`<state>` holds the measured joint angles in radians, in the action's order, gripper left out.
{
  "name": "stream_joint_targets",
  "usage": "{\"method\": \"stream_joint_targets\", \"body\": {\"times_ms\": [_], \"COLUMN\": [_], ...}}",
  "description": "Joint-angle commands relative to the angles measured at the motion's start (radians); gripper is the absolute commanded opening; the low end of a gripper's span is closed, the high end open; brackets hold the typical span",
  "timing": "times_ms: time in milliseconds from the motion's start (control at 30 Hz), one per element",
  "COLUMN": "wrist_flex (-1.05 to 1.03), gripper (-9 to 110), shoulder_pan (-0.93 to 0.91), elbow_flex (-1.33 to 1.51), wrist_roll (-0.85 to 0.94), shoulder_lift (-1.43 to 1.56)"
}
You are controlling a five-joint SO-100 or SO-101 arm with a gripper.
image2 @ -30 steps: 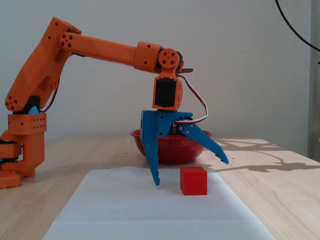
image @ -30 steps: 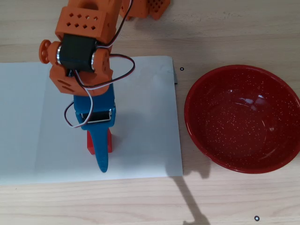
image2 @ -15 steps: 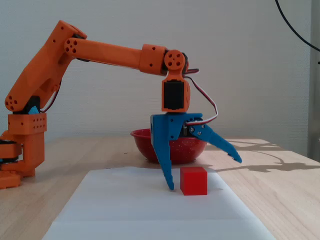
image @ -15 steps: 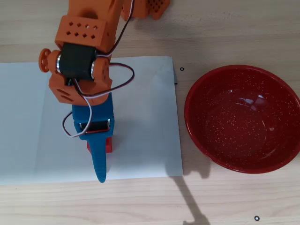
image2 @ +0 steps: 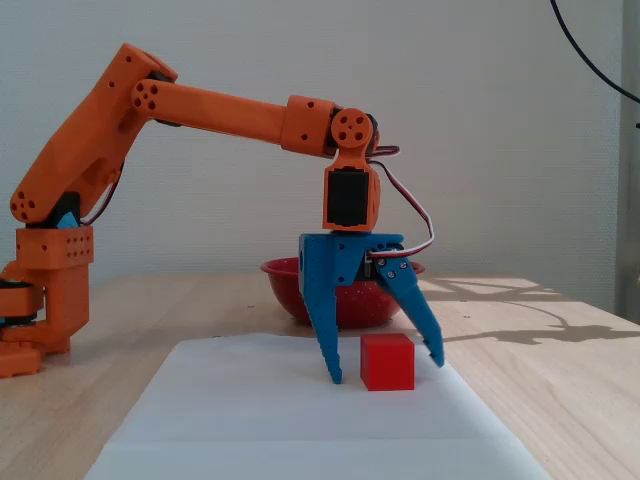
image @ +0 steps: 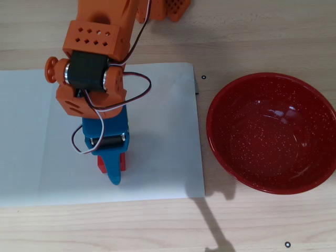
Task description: Grasp the red cube and put it in the red bowl
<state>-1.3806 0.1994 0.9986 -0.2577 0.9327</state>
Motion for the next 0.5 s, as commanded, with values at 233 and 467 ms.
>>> {"method": "stream_joint_targets", "body": {"times_ms": [233, 467], "wrist_flex": [-0.038, -0.225], "gripper": [0, 0], "shoulder_pan": [0.008, 0.0], "elbow_flex": [-0.133, -0.296], "wrist_roll": [-0.054, -0.038], "shoulder_lift": [0.124, 0.209]}}
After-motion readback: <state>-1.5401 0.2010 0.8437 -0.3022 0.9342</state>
